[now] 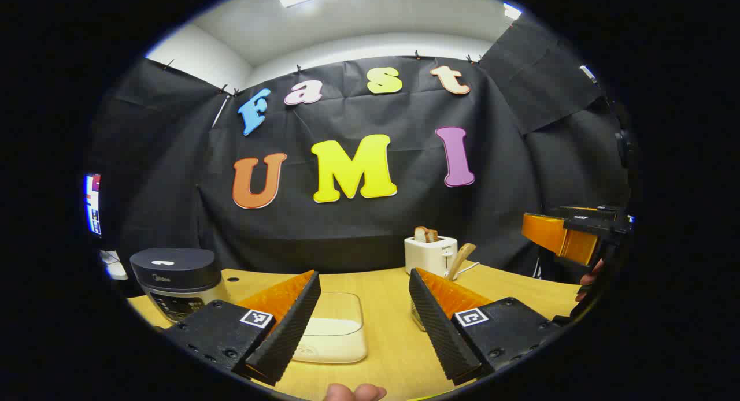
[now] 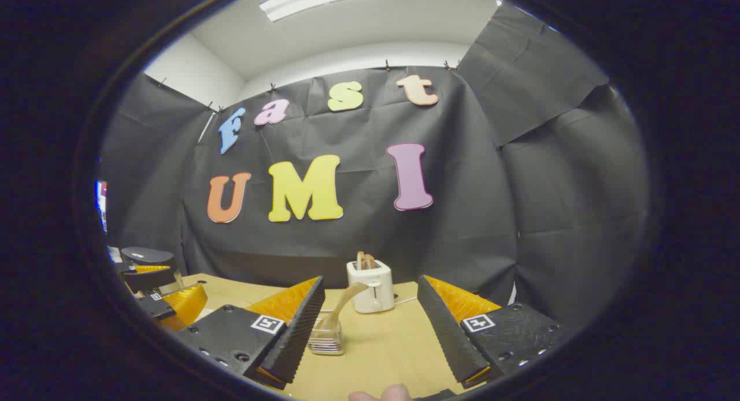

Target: Close the left gripper, press the button to open the rice cooker; take a wooden spoon from the chopstick holder with the right hand, scoop a spoonful of rice and pour it into the rice cooker, then put the wooden spoon back into the chopstick holder.

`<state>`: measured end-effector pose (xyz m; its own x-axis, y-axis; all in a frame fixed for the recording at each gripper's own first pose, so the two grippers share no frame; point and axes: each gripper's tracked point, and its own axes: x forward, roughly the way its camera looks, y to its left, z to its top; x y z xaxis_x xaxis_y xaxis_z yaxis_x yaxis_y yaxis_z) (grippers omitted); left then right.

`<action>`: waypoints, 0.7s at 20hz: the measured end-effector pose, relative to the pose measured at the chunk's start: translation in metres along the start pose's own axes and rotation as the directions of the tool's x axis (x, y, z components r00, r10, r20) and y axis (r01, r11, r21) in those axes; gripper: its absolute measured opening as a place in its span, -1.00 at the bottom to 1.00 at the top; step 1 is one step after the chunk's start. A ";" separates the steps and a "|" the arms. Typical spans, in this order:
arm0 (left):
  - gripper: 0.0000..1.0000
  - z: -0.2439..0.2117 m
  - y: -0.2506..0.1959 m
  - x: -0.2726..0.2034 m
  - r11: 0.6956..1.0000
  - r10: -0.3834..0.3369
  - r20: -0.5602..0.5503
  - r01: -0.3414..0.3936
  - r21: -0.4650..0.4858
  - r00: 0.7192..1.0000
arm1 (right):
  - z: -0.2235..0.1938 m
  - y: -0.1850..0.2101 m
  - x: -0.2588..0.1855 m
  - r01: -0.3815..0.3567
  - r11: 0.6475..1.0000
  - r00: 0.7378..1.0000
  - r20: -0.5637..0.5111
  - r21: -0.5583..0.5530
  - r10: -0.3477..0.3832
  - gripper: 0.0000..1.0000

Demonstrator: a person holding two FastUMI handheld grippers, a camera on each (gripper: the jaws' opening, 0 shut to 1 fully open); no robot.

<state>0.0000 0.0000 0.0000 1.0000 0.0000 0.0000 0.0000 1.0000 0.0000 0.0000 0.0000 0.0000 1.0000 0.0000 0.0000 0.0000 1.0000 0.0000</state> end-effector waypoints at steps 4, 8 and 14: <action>0.96 0.004 0.035 -0.015 0.999 0.023 0.011 -0.023 -0.029 1.000 | -0.004 0.036 -0.012 -0.032 0.999 0.999 -0.013 -0.035 0.031 0.83; 0.96 0.011 0.056 -0.021 0.999 0.036 0.024 -0.035 -0.038 0.999 | -0.002 0.064 -0.019 -0.050 0.997 0.999 -0.020 -0.062 0.049 0.84; 0.96 0.018 0.072 -0.026 0.996 0.053 0.026 -0.051 -0.076 0.998 | 0.003 0.100 -0.031 -0.115 0.991 0.993 -0.011 -0.061 0.115 0.92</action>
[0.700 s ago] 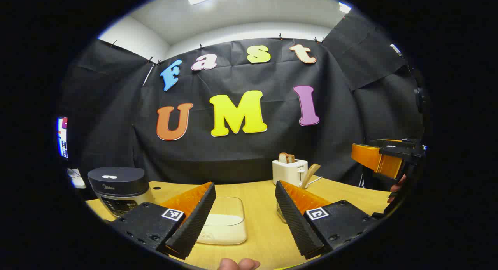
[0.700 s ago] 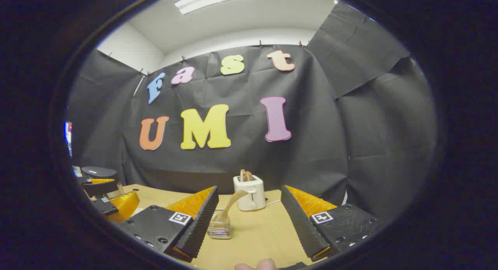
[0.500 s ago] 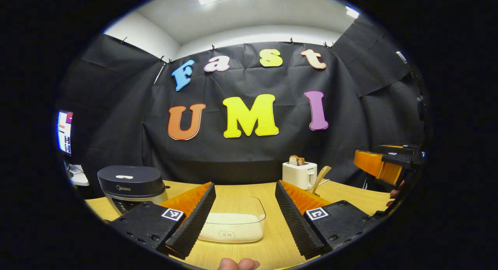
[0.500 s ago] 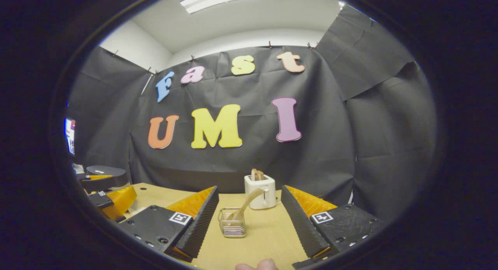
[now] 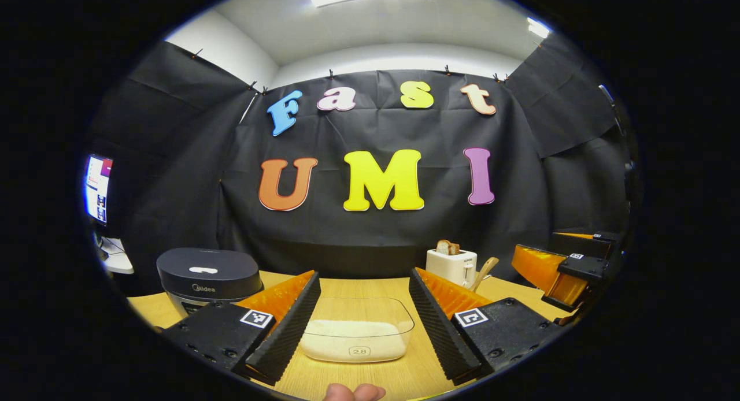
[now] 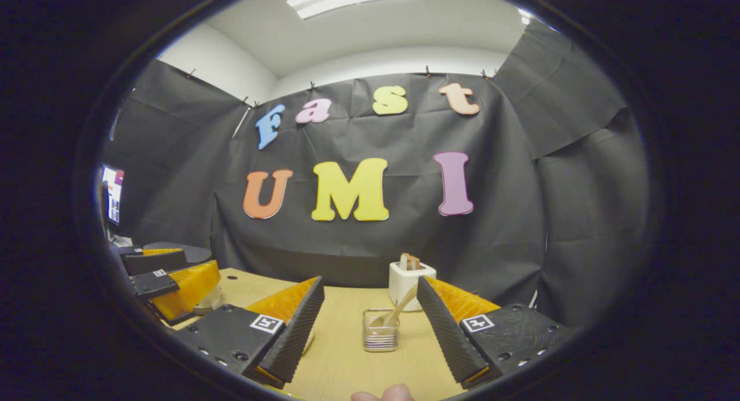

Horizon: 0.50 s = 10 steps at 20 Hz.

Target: Close the left gripper, press the button to open the rice cooker; take a wooden spoon from the chopstick holder with the right hand, scoop a spoonful of rice and pour it into the rice cooker, then put the wooden spoon back into the chopstick holder.

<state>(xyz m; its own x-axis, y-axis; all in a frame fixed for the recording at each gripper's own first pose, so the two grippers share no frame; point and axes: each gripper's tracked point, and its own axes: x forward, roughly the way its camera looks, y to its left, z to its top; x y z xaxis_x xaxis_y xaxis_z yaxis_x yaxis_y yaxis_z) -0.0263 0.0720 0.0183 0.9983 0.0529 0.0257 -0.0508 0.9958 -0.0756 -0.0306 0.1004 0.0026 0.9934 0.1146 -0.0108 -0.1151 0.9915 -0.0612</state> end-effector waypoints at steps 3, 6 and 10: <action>0.96 -0.001 0.003 0.000 1.000 0.007 -0.009 -0.007 0.005 1.000 | -0.003 0.003 0.000 -0.011 1.000 1.000 -0.013 0.018 0.011 0.94; 0.96 -0.004 0.003 0.001 1.000 0.004 -0.023 -0.003 0.021 1.000 | 0.000 -0.004 0.000 0.006 1.000 1.000 -0.010 0.021 -0.006 0.95; 0.95 -0.005 0.002 0.002 1.000 0.005 -0.032 -0.004 0.031 0.999 | -0.007 -0.007 0.003 0.004 0.999 1.000 -0.030 0.044 -0.002 0.94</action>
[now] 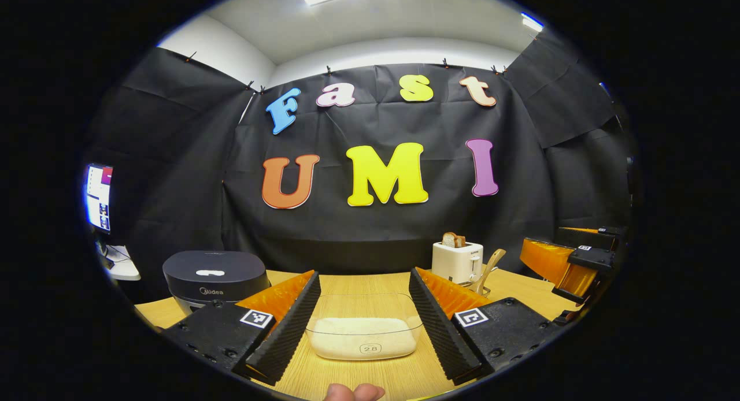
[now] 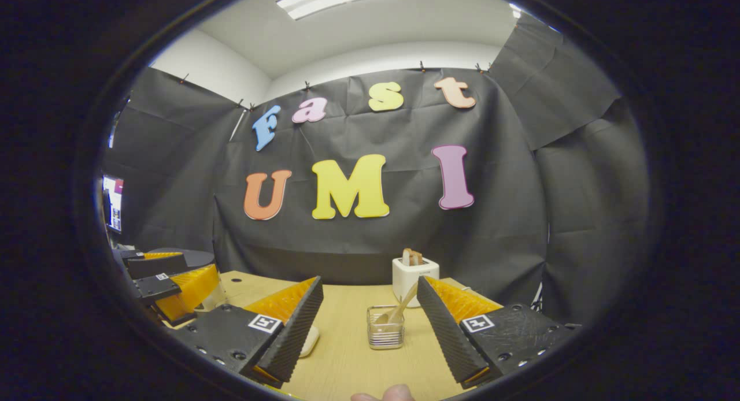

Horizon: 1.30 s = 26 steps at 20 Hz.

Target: Close the left gripper, press the button to open the rice cooker; take a wooden spoon from the chopstick holder with the right hand, scoop a spoonful of rice and pour it into the rice cooker, then put the wooden spoon back into the chopstick holder.

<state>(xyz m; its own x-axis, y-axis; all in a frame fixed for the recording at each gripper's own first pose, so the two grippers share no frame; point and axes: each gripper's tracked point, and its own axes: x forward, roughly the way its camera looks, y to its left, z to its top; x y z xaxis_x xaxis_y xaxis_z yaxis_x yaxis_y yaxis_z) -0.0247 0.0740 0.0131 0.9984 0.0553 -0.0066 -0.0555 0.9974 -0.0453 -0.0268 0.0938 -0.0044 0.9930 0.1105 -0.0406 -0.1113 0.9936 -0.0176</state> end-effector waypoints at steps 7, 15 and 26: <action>0.96 -0.002 0.045 0.001 0.985 0.174 -0.019 -0.173 0.023 0.985 | -0.009 0.001 0.007 -0.066 0.997 0.998 -0.018 0.046 0.067 0.87; 0.96 0.025 0.134 0.009 0.926 0.372 -0.097 -0.363 0.099 0.923 | -0.025 -0.019 0.015 -0.128 0.987 0.988 -0.077 0.095 0.135 0.91; 0.61 0.027 0.221 0.035 0.893 0.435 -0.456 -0.437 0.108 0.776 | -0.034 -0.036 0.026 -0.133 0.990 0.990 -0.029 0.055 0.135 0.82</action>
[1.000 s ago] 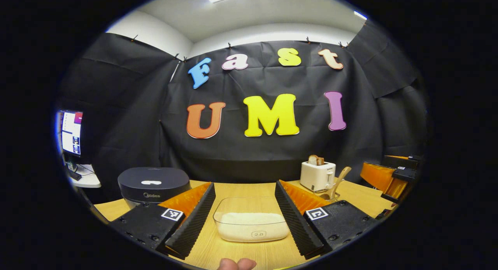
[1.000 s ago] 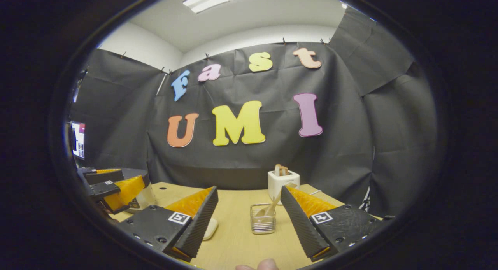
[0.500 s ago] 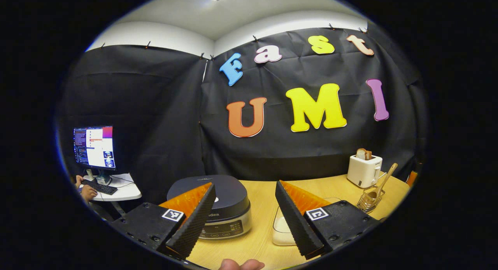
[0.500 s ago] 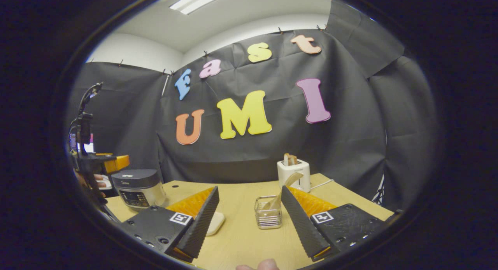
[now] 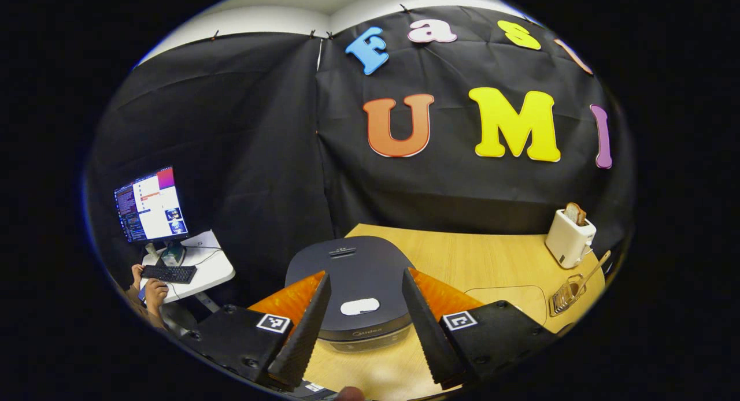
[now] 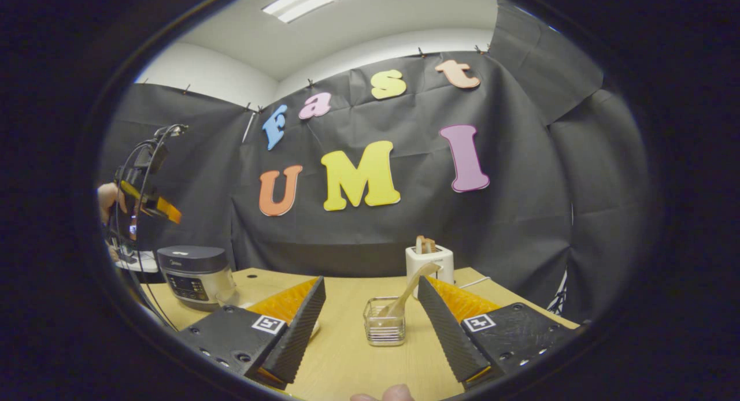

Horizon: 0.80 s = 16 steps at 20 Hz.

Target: Close the left gripper, press the button to open the rice cooker; take a wooden spoon from the chopstick holder with the right hand, scoop a spoonful of rice and pour it into the rice cooker, then put the wooden spoon back into the chopstick holder.

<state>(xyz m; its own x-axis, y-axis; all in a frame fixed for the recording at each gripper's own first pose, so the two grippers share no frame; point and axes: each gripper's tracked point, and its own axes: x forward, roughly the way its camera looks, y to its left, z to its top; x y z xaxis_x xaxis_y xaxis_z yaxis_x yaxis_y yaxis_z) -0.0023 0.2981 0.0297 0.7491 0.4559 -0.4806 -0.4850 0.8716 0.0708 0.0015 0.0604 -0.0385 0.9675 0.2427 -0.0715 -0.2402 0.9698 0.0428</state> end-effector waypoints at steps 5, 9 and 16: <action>0.12 -0.030 0.010 0.022 0.999 0.036 -0.237 -0.032 0.023 0.971 | -0.006 -0.006 0.002 -0.001 1.000 1.000 -0.005 0.011 0.001 0.91; -0.15 -0.057 0.009 0.033 0.999 0.019 -0.359 -0.036 -0.038 0.933 | -0.006 -0.013 0.003 0.007 1.000 1.000 0.001 0.005 -0.007 0.82; -0.94 -0.074 0.008 0.051 0.992 0.010 -0.411 -0.060 -0.109 0.912 | -0.011 -0.012 0.006 -0.008 1.000 1.000 -0.002 0.004 0.008 0.82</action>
<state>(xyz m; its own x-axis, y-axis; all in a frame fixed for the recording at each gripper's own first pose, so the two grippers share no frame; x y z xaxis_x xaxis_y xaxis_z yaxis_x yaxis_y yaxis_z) -0.0014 0.3153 -0.0590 0.4930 0.3504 -0.7963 -0.5754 0.8179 0.0036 0.0093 0.0504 -0.0500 0.9653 0.2508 -0.0731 -0.2478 0.9677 0.0472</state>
